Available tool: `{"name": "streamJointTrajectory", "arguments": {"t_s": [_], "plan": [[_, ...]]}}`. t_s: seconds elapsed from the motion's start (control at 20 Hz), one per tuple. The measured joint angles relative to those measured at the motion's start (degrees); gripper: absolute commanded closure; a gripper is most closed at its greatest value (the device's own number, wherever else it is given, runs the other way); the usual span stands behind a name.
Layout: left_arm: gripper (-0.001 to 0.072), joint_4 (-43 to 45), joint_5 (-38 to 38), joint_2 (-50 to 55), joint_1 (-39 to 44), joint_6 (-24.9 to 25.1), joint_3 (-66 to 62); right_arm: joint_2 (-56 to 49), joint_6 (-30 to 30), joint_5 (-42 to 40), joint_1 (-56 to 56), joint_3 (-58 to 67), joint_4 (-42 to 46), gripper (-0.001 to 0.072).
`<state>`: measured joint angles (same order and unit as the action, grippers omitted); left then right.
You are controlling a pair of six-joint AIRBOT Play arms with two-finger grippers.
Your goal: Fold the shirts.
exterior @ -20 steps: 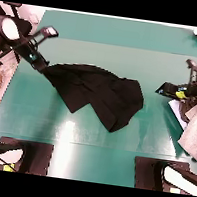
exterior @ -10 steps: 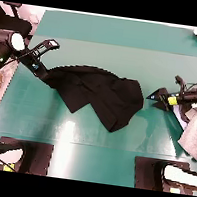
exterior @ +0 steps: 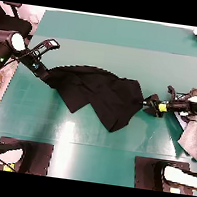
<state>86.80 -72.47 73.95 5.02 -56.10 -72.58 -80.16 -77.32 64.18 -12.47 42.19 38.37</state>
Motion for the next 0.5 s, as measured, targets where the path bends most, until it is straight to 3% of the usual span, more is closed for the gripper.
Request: {"name": "streamJointTrajectory", "arguments": {"t_s": [0.1,0.25,0.5], "plan": [[0.0683,0.0,0.0,0.0,0.0,0.0,0.0,-1.9,1.0,-1.5,1.3,-0.3,-2.8,0.0303],[0.0683,0.0,-0.1,0.0,0.0,0.0,0.0,-3.5,2.0,-3.7,2.6,-0.6,-4.2,0.0694],[0.0684,-0.8,-0.3,-0.4,0.0,-2.9,-0.1,0.8,3.1,-7.8,2.7,-0.7,-3.8,0.0691]]}}
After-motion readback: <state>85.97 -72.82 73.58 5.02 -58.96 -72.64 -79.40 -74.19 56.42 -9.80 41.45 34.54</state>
